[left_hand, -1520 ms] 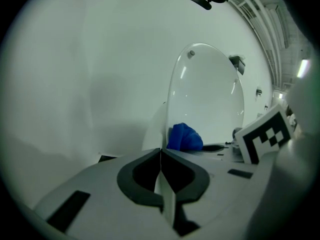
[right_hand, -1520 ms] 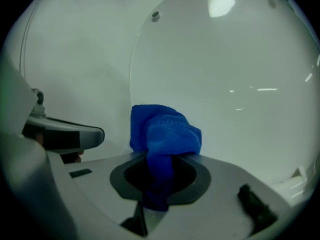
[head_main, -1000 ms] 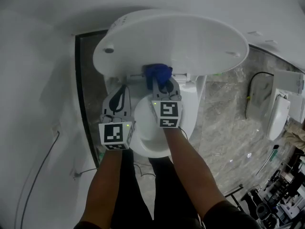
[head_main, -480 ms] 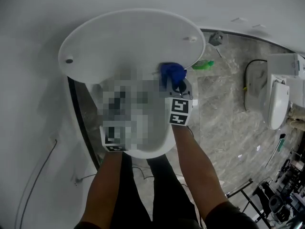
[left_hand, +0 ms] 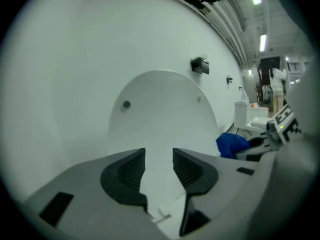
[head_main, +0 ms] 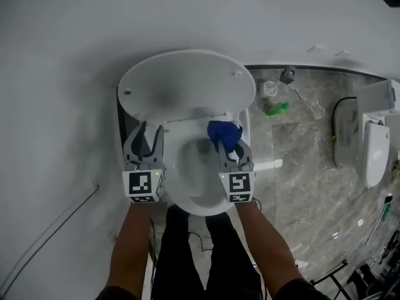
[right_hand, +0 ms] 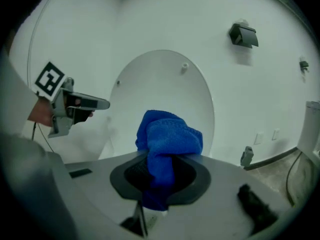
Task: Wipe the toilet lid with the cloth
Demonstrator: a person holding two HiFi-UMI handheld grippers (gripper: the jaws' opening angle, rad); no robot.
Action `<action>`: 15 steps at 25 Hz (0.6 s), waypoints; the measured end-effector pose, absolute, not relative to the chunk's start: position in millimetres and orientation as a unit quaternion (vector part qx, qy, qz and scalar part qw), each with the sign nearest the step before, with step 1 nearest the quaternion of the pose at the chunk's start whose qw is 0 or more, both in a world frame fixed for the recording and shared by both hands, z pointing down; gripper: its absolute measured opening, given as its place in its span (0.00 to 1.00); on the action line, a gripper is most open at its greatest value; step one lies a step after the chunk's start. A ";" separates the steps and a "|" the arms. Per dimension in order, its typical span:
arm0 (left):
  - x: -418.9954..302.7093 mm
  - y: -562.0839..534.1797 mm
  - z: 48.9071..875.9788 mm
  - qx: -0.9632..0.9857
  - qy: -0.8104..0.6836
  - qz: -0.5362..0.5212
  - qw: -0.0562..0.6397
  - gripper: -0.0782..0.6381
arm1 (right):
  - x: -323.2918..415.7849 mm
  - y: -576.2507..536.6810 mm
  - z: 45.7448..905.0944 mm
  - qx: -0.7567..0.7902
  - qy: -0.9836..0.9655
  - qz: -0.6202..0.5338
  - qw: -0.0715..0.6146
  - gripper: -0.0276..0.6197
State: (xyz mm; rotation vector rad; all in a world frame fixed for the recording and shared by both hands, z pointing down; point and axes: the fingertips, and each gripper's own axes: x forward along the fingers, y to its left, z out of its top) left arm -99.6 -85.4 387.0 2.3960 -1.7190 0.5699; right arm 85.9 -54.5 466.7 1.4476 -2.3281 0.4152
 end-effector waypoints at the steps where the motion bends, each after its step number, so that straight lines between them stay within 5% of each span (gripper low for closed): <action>1: -107.2 -92.8 367.8 0.797 -0.568 0.201 0.042 0.35 | 78.7 -48.9 456.1 0.504 -0.833 0.145 0.176 0.13; 7: -115.5 -157.9 268.6 0.836 -0.491 0.238 -0.058 0.41 | 53.4 -17.8 385.0 0.486 -0.861 0.102 0.111 0.13; 15: -87.4 -188.0 262.6 0.874 -0.365 0.320 -0.035 0.40 | 72.2 19.2 351.1 0.508 -0.854 0.096 0.057 0.13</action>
